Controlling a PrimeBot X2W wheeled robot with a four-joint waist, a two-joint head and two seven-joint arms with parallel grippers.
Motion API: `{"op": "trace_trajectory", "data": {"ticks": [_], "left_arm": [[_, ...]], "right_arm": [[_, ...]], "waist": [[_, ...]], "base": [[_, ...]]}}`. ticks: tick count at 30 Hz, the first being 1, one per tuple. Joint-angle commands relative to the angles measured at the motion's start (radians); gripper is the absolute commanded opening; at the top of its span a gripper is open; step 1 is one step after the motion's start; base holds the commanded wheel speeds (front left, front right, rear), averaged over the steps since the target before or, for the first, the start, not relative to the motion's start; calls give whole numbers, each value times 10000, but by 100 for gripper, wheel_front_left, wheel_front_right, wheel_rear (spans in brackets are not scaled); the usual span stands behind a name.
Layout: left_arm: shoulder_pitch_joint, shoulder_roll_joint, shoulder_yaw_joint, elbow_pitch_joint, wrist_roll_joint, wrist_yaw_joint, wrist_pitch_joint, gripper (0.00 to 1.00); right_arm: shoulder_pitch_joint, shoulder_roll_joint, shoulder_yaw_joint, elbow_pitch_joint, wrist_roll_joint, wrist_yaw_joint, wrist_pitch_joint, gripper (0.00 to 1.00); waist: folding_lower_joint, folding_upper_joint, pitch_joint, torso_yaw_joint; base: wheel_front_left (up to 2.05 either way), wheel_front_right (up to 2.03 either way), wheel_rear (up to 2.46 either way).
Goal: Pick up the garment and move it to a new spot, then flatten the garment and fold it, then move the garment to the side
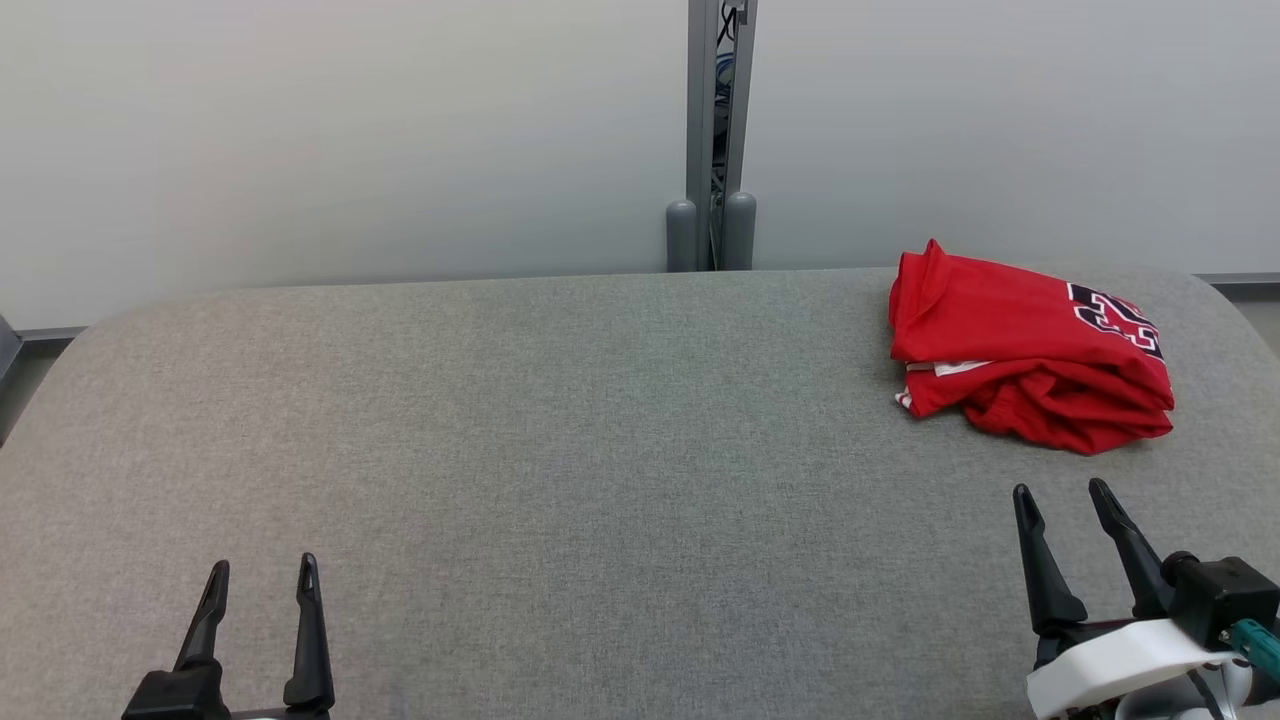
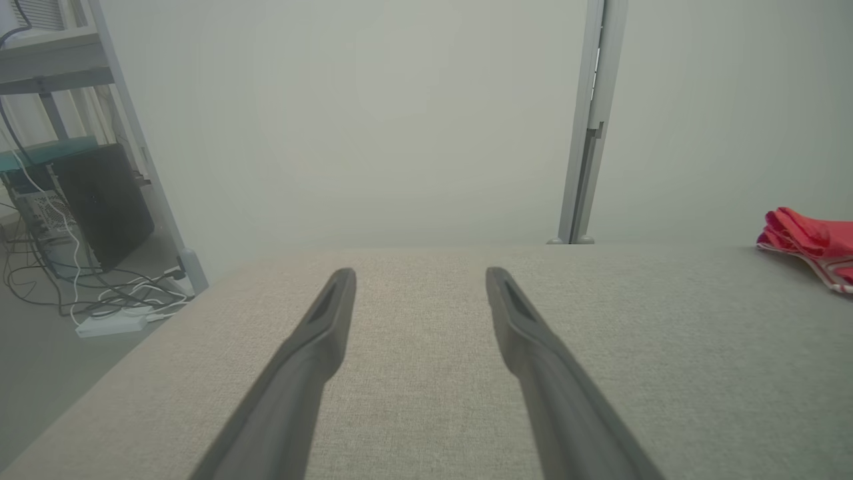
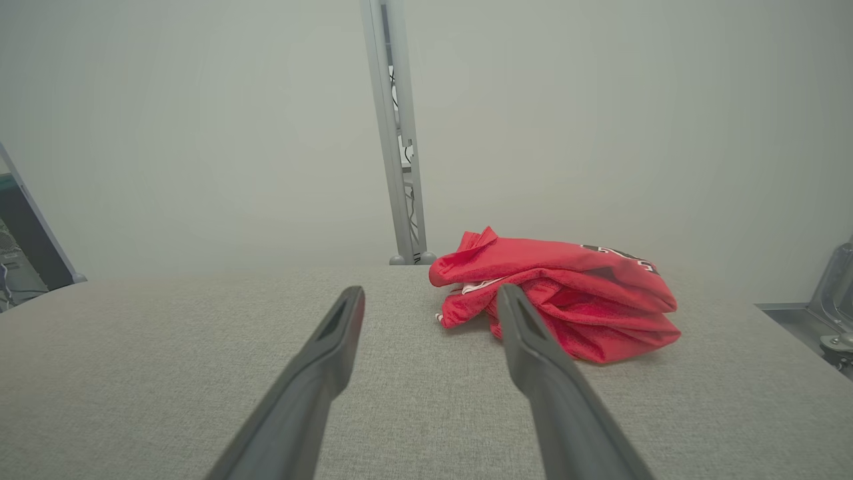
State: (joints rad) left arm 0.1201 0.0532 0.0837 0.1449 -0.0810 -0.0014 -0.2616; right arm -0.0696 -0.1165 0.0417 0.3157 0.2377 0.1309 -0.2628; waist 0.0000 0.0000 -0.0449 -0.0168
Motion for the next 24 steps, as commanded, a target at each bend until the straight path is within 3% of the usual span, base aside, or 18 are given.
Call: {"op": "trace_trajectory", "data": {"ticks": [1,24], "left_arm": [[32,70,42,23,73,55,-35,100],[118,165,-116,144,24,-117,-34,100]], "right_arm": [[88,-4,-38,15,-59,-3,28,100],[126,96,-9,7,-131,-3,224,100]], "waist": [[0,0,-4,-11],[0,0,-69,36]], "base": [[0,0,0],[0,0,0]]}}
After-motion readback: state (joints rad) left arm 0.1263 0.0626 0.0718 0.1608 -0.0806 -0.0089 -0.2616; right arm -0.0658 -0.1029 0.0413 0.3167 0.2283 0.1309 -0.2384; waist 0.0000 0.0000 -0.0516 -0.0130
